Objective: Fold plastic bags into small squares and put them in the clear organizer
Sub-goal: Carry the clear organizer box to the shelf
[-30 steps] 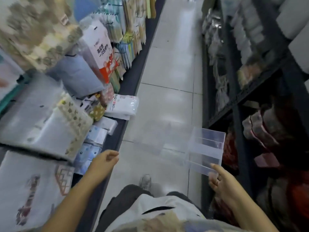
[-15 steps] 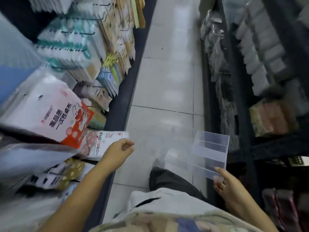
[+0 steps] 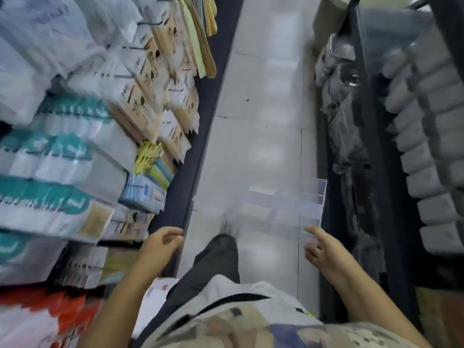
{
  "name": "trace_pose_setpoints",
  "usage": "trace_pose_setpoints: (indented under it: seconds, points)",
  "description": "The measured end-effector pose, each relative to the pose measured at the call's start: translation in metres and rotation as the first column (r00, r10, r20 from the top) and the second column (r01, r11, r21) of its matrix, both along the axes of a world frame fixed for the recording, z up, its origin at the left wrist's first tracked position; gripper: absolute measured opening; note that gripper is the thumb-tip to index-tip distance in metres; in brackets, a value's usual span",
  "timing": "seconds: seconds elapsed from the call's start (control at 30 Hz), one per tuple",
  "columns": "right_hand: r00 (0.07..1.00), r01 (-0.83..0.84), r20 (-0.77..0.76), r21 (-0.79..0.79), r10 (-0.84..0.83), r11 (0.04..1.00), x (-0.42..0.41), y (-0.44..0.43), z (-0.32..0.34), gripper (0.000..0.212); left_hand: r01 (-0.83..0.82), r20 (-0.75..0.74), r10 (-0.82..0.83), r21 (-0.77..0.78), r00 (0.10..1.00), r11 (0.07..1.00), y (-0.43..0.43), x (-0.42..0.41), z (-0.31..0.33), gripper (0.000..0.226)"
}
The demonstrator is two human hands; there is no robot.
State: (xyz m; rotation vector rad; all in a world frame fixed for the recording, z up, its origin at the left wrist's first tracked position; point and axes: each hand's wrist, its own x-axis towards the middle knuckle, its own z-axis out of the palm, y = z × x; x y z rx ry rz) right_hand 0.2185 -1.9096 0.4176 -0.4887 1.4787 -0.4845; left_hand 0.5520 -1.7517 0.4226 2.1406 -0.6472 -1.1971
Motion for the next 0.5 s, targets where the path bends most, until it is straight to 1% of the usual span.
trace_pose_setpoints:
  seconds: [0.1,0.27,0.37,0.5]
  points:
    - [1.0,0.019,0.01,0.008,-0.019,1.0,0.029,-0.088,0.0,0.032,0.022,0.004,-0.022,-0.004,1.0,1.0,-0.102,0.037,-0.003,0.014]
    - [1.0,0.014,0.018,-0.026,-0.014,1.0,0.055,-0.227,0.024,0.043,0.153,0.075,-0.149,-0.041,0.986,0.987,-0.297,0.097,0.025,0.012]
    - [0.998,0.064,0.0,-0.033,-0.064,0.997,0.067,-0.305,0.029,0.041,0.252,0.16,-0.24,-0.056,0.958,0.966,-0.414,0.123,0.039,0.012]
    - [0.991,0.132,-0.008,0.004,-0.132,0.991,0.087,-0.423,0.023,0.033,0.339,0.172,-0.327,-0.051,0.929,0.939,-0.558,0.142,0.035,0.013]
